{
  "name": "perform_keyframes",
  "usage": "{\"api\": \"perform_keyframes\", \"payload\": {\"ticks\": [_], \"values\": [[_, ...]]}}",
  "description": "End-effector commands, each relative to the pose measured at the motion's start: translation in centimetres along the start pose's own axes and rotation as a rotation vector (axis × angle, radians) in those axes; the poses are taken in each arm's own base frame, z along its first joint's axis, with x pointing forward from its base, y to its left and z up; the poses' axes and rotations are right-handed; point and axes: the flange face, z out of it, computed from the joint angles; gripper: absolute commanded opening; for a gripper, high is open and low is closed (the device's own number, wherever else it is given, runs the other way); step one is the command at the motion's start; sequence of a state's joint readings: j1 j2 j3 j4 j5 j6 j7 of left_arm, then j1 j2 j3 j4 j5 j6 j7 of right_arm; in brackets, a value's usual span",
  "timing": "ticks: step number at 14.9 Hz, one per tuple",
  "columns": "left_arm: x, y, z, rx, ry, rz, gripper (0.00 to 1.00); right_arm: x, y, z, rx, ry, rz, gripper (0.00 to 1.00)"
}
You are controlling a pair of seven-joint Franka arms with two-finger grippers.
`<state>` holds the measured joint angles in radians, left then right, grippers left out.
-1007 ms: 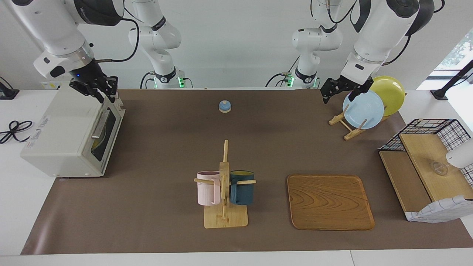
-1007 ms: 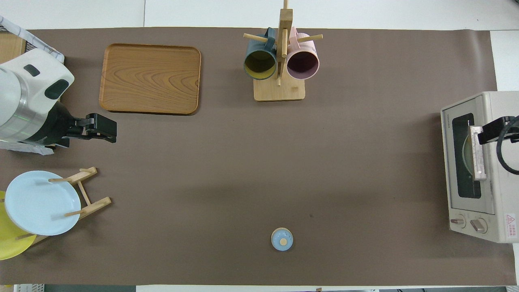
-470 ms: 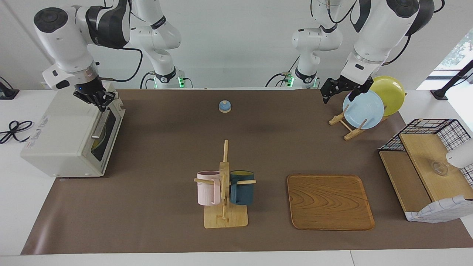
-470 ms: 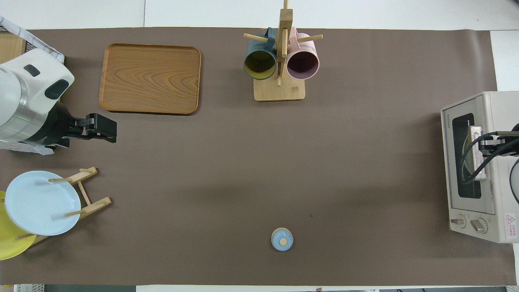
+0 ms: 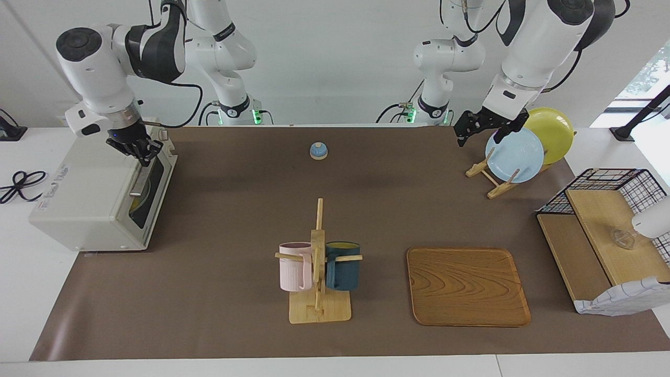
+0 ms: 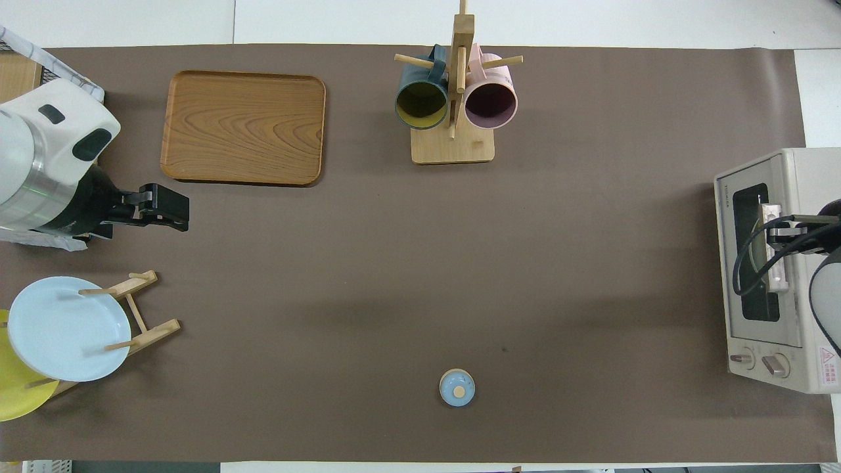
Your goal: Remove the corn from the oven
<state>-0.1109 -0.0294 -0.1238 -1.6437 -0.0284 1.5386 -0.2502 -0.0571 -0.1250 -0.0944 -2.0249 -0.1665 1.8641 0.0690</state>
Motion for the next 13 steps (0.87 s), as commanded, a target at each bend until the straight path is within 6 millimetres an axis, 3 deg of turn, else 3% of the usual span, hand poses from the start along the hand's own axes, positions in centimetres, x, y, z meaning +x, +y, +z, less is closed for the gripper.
{"api": "perform_keyframes", "payload": {"ticks": [1, 7, 13], "values": [[-0.1, -0.3, -0.6, 0.005, 0.013, -0.001, 1.0, 0.2, 1.1, 1.5, -0.014, 0.003, 0.013, 0.0], [-0.1, -0.3, -0.6, 0.005, 0.013, -0.001, 1.0, 0.6, 1.9, 3.7, -0.013, -0.01, -0.012, 0.0], [-0.1, -0.3, -0.6, 0.005, 0.013, -0.001, 1.0, 0.7, 0.8, 6.1, -0.001, -0.014, -0.025, 0.0]]}}
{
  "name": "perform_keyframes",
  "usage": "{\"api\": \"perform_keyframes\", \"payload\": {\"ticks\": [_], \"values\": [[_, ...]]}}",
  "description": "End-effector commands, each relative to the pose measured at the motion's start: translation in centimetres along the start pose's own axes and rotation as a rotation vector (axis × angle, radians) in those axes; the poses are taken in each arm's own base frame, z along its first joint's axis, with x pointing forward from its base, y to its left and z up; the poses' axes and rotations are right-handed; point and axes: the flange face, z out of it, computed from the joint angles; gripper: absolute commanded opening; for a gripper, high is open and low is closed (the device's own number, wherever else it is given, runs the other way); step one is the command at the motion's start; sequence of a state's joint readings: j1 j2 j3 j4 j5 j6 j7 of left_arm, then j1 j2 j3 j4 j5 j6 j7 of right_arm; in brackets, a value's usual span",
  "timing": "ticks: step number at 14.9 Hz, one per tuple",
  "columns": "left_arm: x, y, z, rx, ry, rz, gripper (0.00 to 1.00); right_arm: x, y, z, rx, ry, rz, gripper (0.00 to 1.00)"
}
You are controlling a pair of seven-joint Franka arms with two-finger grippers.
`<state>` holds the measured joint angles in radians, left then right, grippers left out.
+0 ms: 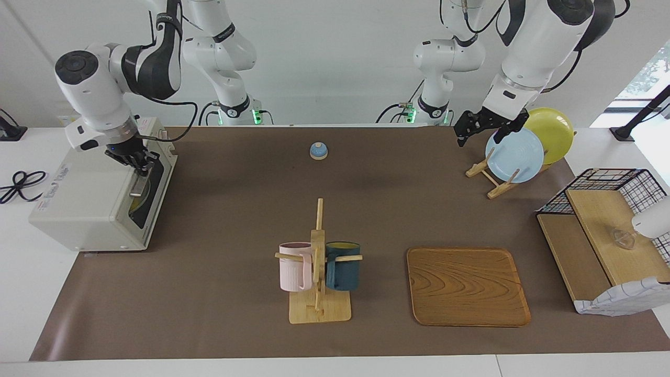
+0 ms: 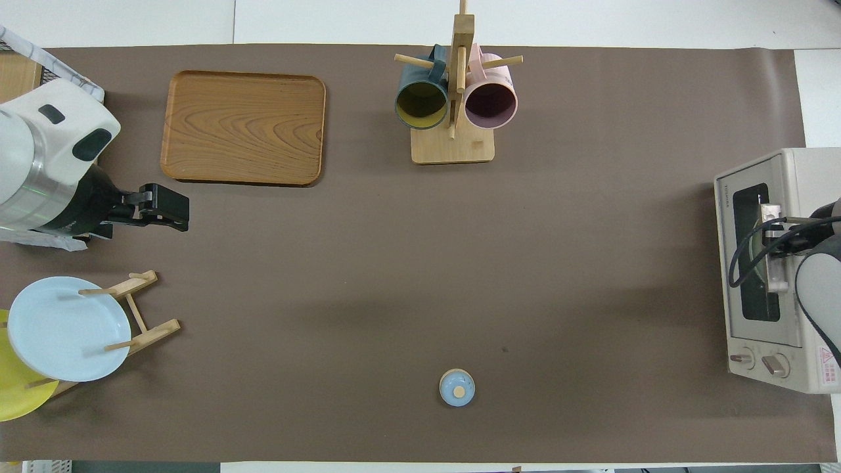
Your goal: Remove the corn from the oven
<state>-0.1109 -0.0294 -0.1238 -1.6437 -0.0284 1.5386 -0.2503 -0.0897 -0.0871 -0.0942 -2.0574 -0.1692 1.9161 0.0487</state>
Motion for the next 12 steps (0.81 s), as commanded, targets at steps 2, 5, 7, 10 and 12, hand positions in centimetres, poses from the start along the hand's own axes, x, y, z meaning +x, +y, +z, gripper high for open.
{"api": "perform_keyframes", "payload": {"ticks": [2, 5, 7, 10, 12], "values": [[-0.1, -0.3, -0.6, 0.005, 0.013, -0.001, 1.0, 0.4, -1.0, 3.7, 0.003, -0.007, -0.029, 0.0], [-0.1, -0.3, -0.6, 0.005, 0.013, -0.001, 1.0, 1.2, -2.9, 4.8, 0.012, 0.008, -0.05, 0.0], [-0.1, -0.3, -0.6, 0.005, 0.013, -0.001, 1.0, 1.8, -4.1, 5.8, 0.066, 0.011, -0.032, 0.0], [-0.1, -0.3, -0.6, 0.005, 0.013, -0.001, 1.0, 2.8, -6.6, 7.9, 0.082, 0.018, -0.053, 0.0], [-0.1, -0.3, -0.6, 0.005, 0.013, -0.001, 1.0, 2.5, -8.1, 8.9, 0.084, 0.039, -0.078, 0.0]]}}
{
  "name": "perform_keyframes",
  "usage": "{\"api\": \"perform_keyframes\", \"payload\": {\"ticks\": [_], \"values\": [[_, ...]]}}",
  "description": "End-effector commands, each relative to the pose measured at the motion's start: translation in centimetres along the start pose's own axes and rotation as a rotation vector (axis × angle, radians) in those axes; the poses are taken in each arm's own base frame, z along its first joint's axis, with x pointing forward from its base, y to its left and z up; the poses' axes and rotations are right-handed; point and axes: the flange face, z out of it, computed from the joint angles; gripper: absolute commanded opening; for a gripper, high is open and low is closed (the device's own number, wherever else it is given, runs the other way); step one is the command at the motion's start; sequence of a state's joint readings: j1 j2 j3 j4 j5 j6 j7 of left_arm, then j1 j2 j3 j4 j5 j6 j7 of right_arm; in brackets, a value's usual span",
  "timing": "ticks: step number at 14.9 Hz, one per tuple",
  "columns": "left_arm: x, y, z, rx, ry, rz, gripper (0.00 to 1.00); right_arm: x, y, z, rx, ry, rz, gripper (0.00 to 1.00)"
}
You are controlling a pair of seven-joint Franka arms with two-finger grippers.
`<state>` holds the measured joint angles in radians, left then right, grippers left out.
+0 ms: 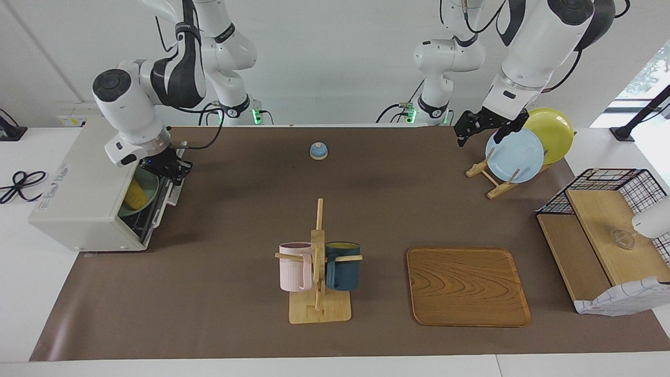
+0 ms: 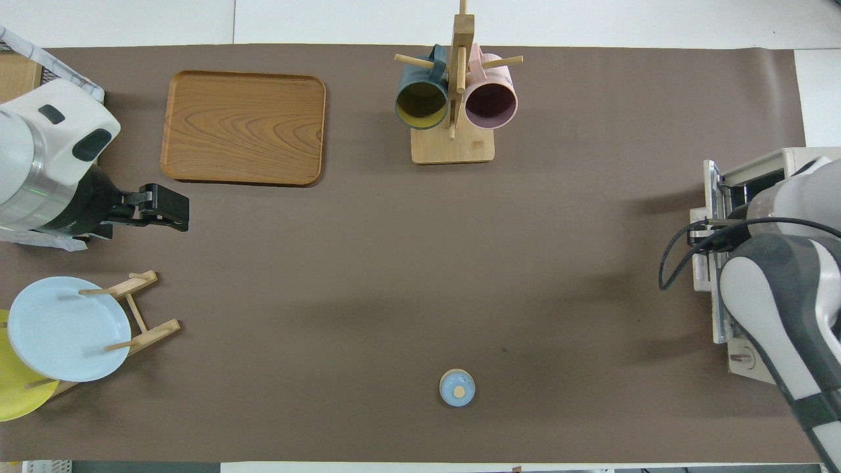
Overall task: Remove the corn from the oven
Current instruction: 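Pull the oven door open downward with the right gripper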
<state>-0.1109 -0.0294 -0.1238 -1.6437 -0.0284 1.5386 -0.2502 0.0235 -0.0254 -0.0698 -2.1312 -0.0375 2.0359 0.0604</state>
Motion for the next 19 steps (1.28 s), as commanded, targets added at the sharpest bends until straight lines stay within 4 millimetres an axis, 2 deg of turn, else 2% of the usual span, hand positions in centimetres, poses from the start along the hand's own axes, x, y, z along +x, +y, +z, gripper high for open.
{"api": "perform_keyframes", "payload": {"ticks": [1, 2, 9, 11, 15, 19], "values": [[-0.1, -0.3, -0.6, 0.005, 0.013, -0.001, 1.0, 2.1, 0.7, 5.0, -0.028, 0.062, -0.01, 0.0], [-0.1, -0.3, -0.6, 0.005, 0.013, -0.001, 1.0, 2.2, 0.4, 6.0, -0.029, 0.053, -0.018, 0.0], [-0.1, -0.3, -0.6, 0.005, 0.013, -0.001, 1.0, 2.9, -0.3, 9.7, -0.018, 0.022, -0.012, 0.0], [-0.1, -0.3, -0.6, 0.005, 0.013, -0.001, 1.0, 2.7, -2.7, 9.8, 0.007, 0.013, 0.006, 0.0], [-0.1, -0.3, -0.6, 0.005, 0.013, -0.001, 1.0, 2.5, -3.5, 9.8, 0.03, 0.004, 0.043, 0.0], [-0.1, -0.3, -0.6, 0.005, 0.013, -0.001, 1.0, 2.4, -6.4, 9.3, 0.065, 0.006, 0.046, 0.0]]}}
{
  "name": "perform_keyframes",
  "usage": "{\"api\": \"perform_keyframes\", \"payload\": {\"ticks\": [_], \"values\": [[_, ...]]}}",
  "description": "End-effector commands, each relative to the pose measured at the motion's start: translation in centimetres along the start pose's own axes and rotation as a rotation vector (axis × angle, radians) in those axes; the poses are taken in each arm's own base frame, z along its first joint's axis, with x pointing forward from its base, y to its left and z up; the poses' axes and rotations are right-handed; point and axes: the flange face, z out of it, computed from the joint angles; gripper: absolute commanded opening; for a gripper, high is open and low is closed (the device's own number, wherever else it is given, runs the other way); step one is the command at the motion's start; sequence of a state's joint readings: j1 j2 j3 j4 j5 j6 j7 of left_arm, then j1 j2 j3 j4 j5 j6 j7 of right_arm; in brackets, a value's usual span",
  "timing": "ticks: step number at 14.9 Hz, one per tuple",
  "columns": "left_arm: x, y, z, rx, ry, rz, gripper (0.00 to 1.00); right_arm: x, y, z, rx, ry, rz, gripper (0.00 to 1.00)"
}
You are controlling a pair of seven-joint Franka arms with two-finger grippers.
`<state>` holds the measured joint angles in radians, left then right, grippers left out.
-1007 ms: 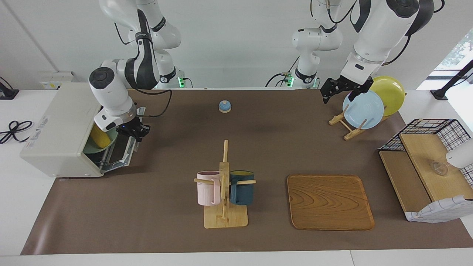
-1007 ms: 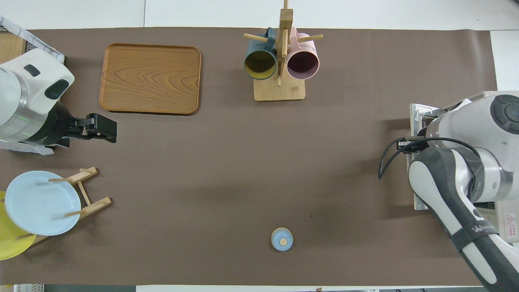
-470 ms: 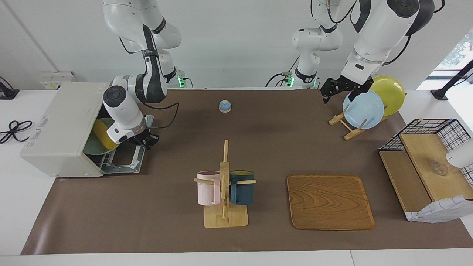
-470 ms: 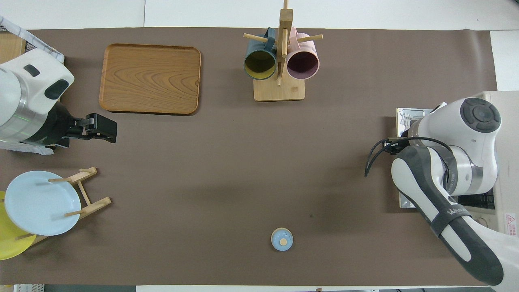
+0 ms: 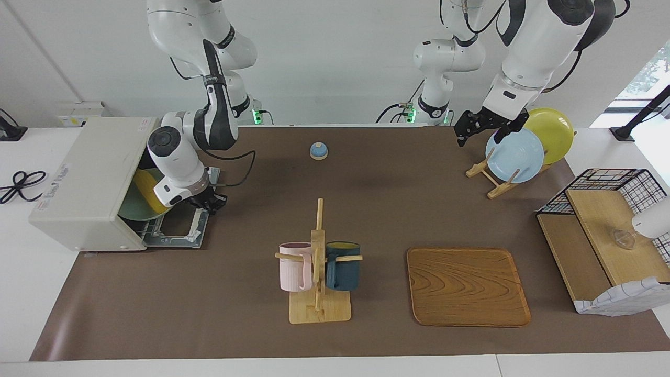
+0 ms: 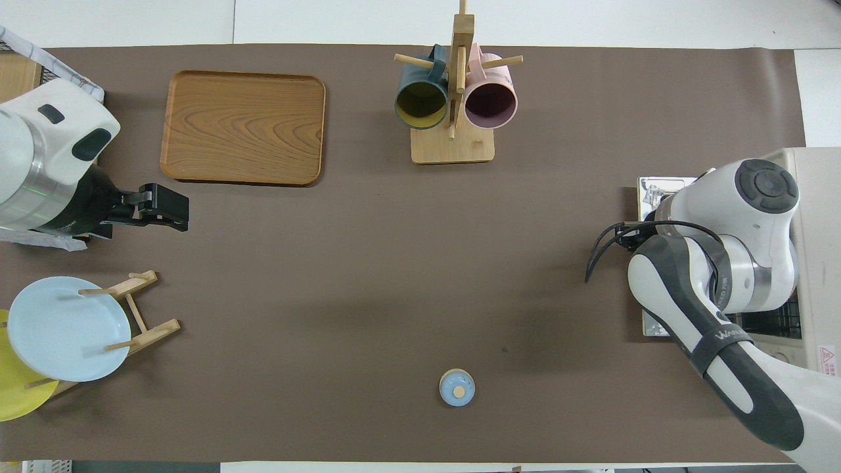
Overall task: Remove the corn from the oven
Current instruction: 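Pull the oven door open downward with the right gripper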
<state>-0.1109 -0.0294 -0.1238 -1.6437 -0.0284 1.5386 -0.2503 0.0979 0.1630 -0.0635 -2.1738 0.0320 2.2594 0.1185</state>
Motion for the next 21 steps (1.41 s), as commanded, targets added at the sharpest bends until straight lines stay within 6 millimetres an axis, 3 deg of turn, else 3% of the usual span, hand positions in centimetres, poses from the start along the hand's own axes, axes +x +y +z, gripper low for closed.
{"api": "perform_keyframes", "payload": {"ticks": [1, 2, 4, 5, 8, 10, 13, 17, 21], "values": [[-0.1, -0.3, -0.6, 0.005, 0.013, -0.001, 1.0, 0.0, -3.3, -1.1, 0.025, 0.018, -0.002, 0.0], [-0.1, -0.3, -0.6, 0.005, 0.013, -0.001, 1.0, -0.2, -4.0, -2.0, 0.02, -0.008, -0.012, 0.0], [-0.1, -0.3, -0.6, 0.005, 0.013, -0.001, 1.0, -0.2, -3.7, -4.7, 0.0, -0.044, -0.006, 0.58], [-0.1, -0.3, -0.6, 0.005, 0.013, -0.001, 1.0, -0.4, -3.2, -6.0, -0.031, -0.055, -0.018, 0.7], [-0.1, -0.3, -0.6, 0.005, 0.013, -0.001, 1.0, -1.1, -1.2, -8.1, -0.176, -0.058, -0.053, 0.69], [-0.1, -0.3, -0.6, 0.005, 0.013, -0.003, 1.0, -1.6, 0.0, -8.4, -0.221, -0.09, -0.034, 0.67], [-0.1, -0.3, -0.6, 0.005, 0.013, -0.001, 1.0, -1.4, 4.1, -8.4, -0.226, -0.098, -0.005, 0.66], [-0.1, -0.3, -0.6, 0.005, 0.013, -0.003, 1.0, -1.6, 6.2, -7.6, -0.214, -0.101, -0.072, 0.59], [-0.1, -0.3, -0.6, 0.005, 0.013, -0.003, 1.0, -2.0, 6.5, -6.9, -0.206, -0.076, -0.071, 0.56]]}}
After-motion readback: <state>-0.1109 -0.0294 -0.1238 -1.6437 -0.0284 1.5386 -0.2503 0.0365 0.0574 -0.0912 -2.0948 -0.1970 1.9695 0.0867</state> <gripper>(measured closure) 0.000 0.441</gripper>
